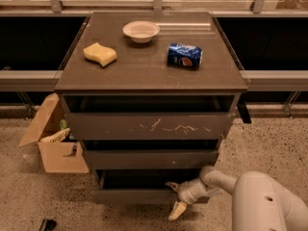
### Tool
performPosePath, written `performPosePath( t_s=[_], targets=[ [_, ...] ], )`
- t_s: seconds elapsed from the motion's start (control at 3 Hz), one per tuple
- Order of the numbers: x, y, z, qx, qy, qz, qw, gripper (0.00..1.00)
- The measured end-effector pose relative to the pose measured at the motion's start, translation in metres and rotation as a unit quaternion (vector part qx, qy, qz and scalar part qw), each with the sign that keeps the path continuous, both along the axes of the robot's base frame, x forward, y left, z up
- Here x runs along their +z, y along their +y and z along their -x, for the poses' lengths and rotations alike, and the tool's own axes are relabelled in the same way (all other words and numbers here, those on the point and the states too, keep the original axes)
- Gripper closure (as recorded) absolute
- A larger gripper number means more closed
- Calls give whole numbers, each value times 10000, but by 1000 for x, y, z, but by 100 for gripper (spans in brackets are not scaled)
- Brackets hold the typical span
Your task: Open bottom drawer
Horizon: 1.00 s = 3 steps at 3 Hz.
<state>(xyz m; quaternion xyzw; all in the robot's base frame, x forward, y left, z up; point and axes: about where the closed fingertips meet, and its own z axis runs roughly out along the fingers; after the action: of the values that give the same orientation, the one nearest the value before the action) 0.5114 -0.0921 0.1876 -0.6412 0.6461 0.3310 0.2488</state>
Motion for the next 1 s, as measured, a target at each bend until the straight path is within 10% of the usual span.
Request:
performPosePath(
  t_s=[1.0],
  targets=[
    [1, -5, 40, -156, 422, 74, 9990, 88]
  ],
)
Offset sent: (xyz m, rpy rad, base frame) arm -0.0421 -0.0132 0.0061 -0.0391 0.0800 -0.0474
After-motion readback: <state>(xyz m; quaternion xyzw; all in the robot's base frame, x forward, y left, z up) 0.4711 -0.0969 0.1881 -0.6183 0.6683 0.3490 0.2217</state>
